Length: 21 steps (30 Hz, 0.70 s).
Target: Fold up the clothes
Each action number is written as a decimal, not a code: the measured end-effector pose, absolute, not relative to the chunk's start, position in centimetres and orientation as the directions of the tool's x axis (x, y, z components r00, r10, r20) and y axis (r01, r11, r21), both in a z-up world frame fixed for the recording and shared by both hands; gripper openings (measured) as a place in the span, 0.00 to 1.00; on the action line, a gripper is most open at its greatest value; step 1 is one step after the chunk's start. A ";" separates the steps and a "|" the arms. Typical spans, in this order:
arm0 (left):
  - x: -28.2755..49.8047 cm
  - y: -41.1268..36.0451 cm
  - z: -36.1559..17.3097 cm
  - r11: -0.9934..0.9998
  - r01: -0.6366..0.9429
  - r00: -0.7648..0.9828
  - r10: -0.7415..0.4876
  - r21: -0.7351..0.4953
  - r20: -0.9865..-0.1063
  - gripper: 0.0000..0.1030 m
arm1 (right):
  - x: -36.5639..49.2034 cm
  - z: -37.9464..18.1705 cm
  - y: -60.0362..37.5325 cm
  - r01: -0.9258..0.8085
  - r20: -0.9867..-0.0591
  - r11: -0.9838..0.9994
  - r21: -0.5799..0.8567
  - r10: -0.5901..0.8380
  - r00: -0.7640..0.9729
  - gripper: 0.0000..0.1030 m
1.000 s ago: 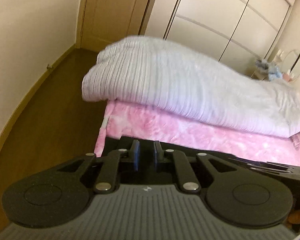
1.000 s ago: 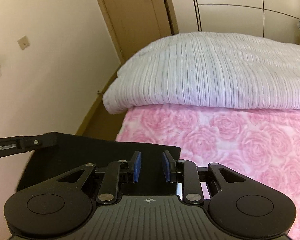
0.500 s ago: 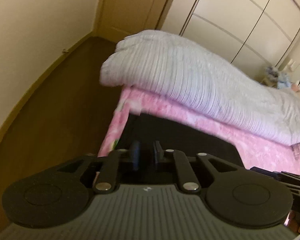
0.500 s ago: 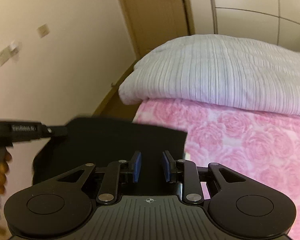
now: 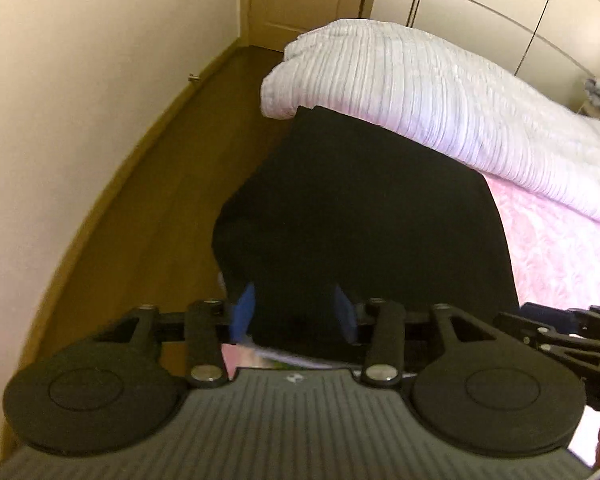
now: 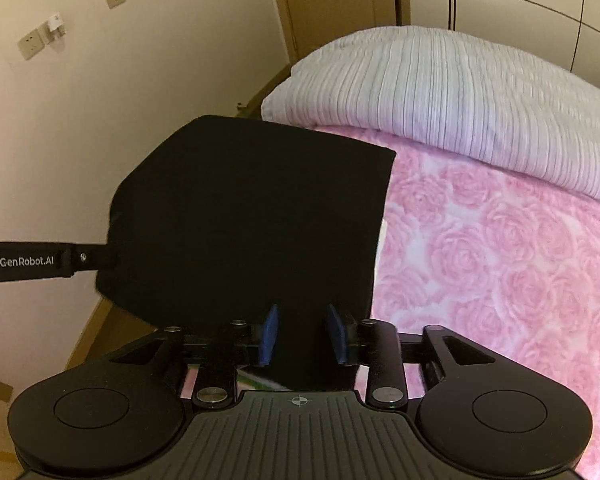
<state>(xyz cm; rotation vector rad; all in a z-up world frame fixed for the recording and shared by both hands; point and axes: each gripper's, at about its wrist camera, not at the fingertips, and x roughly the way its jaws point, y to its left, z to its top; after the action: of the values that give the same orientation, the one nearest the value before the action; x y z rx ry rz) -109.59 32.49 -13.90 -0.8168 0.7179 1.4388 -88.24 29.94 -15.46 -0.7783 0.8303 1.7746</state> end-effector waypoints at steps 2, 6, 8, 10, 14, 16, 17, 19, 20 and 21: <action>-108.8 31.3 -13.0 -0.038 -0.999 0.000 0.565 -0.026 -0.825 0.44 | -88.1 -14.7 28.8 -0.940 -0.809 -0.285 0.188 0.497 -0.313 0.41; -107.1 29.4 -11.5 -0.032 -0.999 -0.039 0.567 0.026 -0.822 0.55 | -87.4 -13.2 26.9 -0.937 -0.812 -0.297 0.184 0.491 -0.315 0.46; -106.0 28.4 -10.7 -0.025 -0.999 -0.053 0.571 0.047 -0.819 0.60 | -87.2 -12.6 26.0 -0.940 -0.811 -0.294 0.176 0.497 -0.307 0.48; -105.5 27.2 -10.1 -0.026 -0.998 -0.065 0.580 0.062 -0.812 0.61 | -87.1 -12.0 25.2 -0.942 -0.811 -0.291 0.168 0.501 -0.300 0.50; -104.8 25.4 -9.5 -0.038 -0.996 -0.087 0.583 0.080 -0.808 0.61 | -87.0 -11.4 23.9 -0.944 -0.819 -0.295 0.148 0.499 -0.284 0.53; -104.6 24.7 -9.3 -0.045 -0.995 -0.098 0.587 0.088 -0.804 0.61 | -87.0 -11.3 23.5 -0.944 -0.820 -0.296 0.147 0.497 -0.283 0.54; -104.4 24.2 -9.2 -0.048 -0.994 -0.106 0.591 0.096 -0.800 0.61 | -86.9 -11.2 23.3 -0.943 -0.819 -0.295 0.150 0.497 -0.286 0.54; -104.2 23.5 -9.0 -0.057 -0.992 -0.126 0.603 0.115 -0.788 0.63 | -86.6 -11.0 22.7 -0.942 -0.812 -0.291 0.166 0.501 -0.298 0.54; -104.1 23.1 -8.9 -0.064 -0.990 -0.137 0.610 0.124 -0.780 0.64 | -86.4 -10.9 22.5 -0.940 -0.807 -0.289 0.178 0.504 -0.308 0.54; -104.1 22.8 -8.8 -0.071 -0.989 -0.148 0.617 0.133 -0.773 0.64 | -86.3 -10.8 22.3 -0.939 -0.802 -0.288 0.190 0.507 -0.317 0.54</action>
<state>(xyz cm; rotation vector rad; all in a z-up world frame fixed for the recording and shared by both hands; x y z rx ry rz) -104.07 22.79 -8.82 -0.6392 0.7861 1.5772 -86.28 22.25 -10.83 -0.7709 0.8261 1.7895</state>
